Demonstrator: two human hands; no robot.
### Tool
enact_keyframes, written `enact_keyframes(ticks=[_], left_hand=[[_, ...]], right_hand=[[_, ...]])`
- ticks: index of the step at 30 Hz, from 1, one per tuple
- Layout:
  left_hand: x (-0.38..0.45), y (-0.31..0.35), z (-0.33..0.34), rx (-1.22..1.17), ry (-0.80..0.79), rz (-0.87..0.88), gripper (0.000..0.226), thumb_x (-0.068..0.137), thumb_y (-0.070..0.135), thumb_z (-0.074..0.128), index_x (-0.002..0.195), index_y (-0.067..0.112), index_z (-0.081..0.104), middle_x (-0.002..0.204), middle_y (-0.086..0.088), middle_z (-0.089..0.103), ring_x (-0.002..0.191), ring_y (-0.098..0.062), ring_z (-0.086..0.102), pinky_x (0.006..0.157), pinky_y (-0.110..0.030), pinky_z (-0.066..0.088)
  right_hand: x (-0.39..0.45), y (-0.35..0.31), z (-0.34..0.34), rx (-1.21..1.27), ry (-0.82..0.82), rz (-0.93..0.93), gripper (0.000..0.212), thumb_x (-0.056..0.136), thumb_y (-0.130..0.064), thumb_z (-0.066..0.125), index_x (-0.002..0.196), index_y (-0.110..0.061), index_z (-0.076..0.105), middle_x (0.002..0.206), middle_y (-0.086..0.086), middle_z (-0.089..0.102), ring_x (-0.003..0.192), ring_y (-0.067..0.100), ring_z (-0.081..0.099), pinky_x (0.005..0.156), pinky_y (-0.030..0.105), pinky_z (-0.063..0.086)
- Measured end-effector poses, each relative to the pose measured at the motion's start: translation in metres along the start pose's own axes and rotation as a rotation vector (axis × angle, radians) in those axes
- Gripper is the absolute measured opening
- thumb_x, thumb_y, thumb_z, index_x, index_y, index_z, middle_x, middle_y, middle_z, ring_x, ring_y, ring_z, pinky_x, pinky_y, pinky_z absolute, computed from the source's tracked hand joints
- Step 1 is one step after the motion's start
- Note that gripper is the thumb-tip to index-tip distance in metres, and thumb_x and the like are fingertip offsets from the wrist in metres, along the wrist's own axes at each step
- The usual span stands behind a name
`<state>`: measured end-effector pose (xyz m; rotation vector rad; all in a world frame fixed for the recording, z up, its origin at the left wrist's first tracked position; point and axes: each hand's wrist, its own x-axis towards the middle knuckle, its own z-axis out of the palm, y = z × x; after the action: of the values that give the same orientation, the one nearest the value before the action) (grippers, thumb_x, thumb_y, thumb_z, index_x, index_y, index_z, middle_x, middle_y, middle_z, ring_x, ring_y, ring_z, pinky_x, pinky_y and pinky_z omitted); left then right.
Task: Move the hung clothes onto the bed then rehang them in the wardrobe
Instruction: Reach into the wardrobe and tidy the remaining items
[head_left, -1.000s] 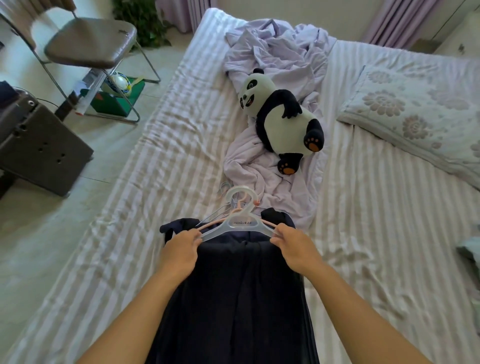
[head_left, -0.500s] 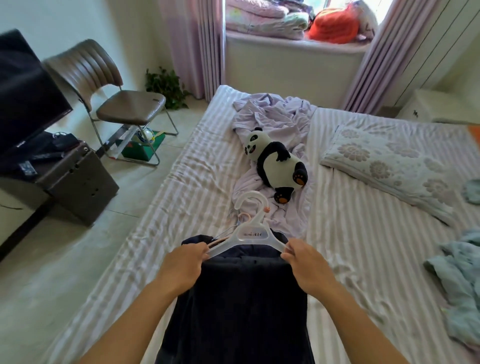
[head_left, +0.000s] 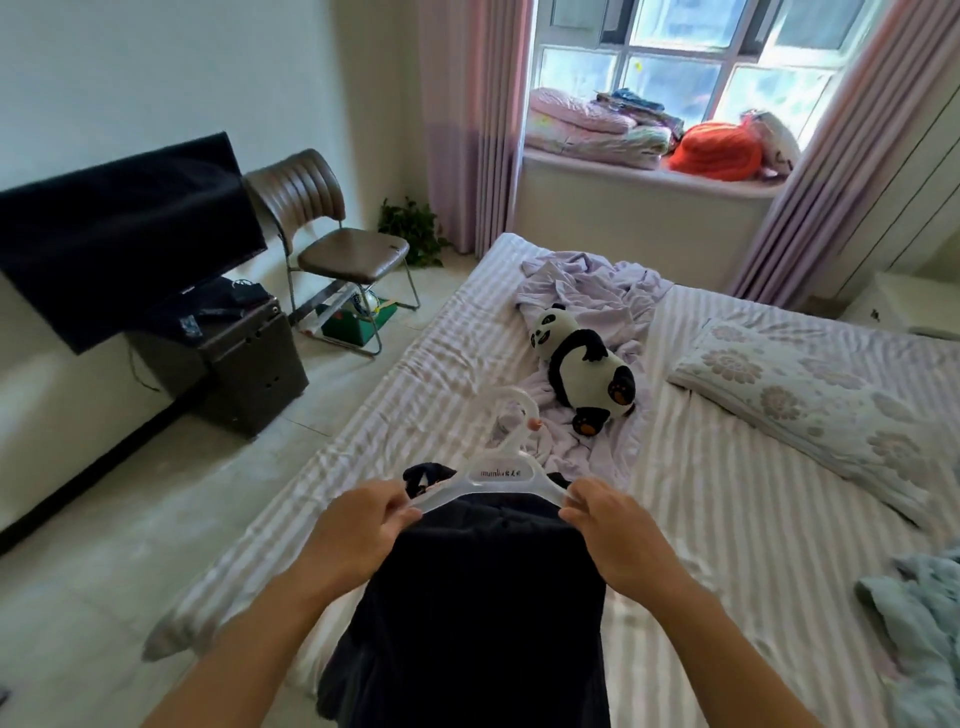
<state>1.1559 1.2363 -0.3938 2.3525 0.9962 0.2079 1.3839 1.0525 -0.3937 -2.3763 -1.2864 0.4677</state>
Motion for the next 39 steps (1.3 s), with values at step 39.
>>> enact_keyframes(ticks=[39], left_hand=[[-0.653, -0.002, -0.179, -0.152, 1.142, -0.601, 0.020, 0.081, 0.020, 0.079, 0.097, 0.025, 0.068, 0.086, 0.011, 0.067, 0.078, -0.002, 0.063, 0.071, -0.014, 0.048]], right_hand=[[-0.377, -0.407, 0.053, 0.204, -0.059, -1.103, 0.007, 0.096, -0.028, 0.059, 0.102, -0.025, 0.058, 0.100, -0.019, 0.059, 0.083, -0.007, 0.056, 0.068, 0.011, 0.040]])
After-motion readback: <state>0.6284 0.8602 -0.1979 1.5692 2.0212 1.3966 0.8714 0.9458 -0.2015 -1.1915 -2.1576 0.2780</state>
